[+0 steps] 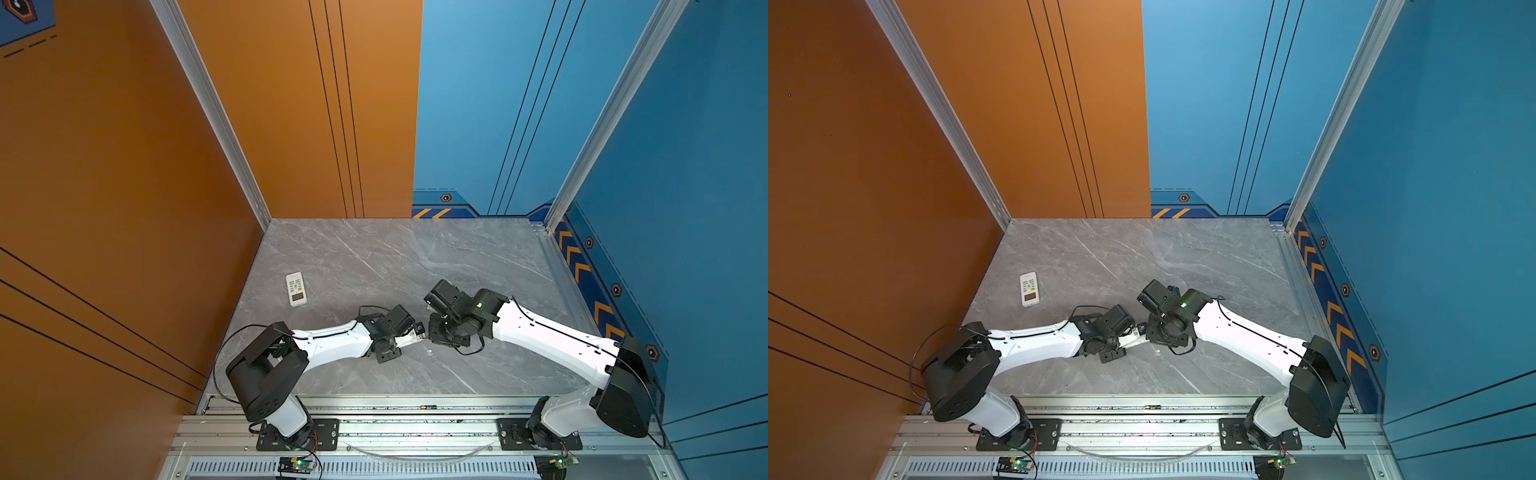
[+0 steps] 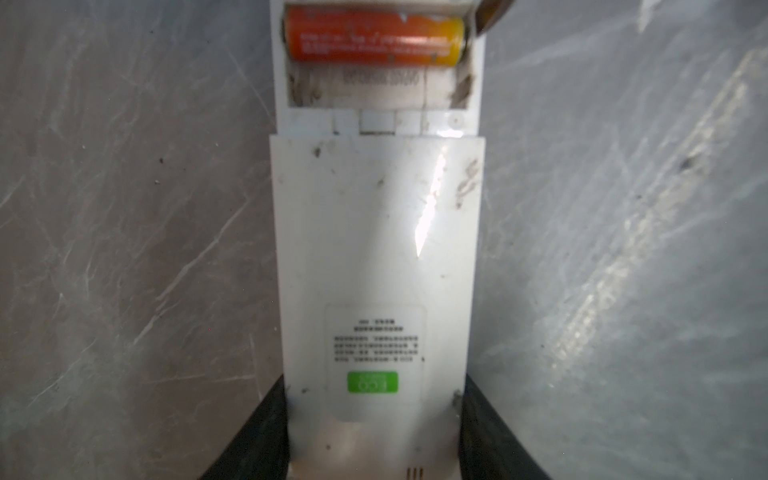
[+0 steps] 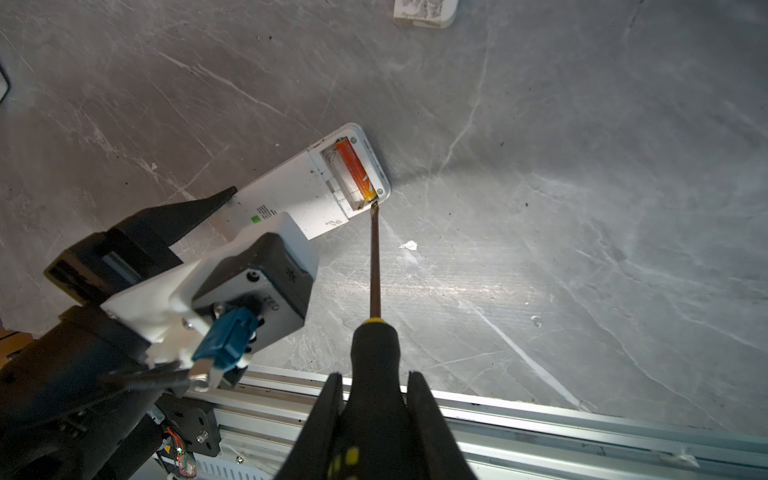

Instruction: Unload the batteries from the remote control

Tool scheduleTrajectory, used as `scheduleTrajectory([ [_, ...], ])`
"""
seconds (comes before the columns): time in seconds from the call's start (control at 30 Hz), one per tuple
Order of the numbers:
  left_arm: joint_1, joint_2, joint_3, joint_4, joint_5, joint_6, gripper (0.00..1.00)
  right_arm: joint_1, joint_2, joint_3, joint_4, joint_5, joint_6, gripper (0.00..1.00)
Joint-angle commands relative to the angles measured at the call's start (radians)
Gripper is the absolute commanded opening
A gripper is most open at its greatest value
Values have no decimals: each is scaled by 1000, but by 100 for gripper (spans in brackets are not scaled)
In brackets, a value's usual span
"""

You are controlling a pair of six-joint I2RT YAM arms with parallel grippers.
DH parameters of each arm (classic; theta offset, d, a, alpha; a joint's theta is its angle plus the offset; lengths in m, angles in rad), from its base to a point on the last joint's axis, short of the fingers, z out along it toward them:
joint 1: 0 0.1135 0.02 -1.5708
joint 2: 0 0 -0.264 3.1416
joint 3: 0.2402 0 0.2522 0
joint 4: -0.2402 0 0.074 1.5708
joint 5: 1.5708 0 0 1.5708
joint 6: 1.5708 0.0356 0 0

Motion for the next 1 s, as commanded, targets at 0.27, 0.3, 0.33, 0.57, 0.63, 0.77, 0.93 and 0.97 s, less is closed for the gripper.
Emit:
scheduleTrajectory([
  [0.27,-19,10,-11,-27,0,13,0,9,58,23,-10,35,-10,0],
  [0.3,-20,9,-10,-28,-2,12,0,8,62,23,-10,32,-10,0],
  [0.33,-22,8,-11,-29,1,14,0,10,67,23,-9,33,-8,0],
  [0.57,-29,3,-14,-24,16,8,0,15,90,35,-9,52,14,0],
  [0.63,-33,2,-14,-25,20,10,0,13,95,40,-5,49,23,0],
  [0.77,-37,5,-13,-26,22,10,0,28,124,77,-63,95,27,0],
  [0.93,-38,7,-16,-26,24,10,0,33,115,59,-38,119,41,0],
  [0.97,-37,7,-15,-26,27,10,0,33,114,59,-33,125,41,0],
])
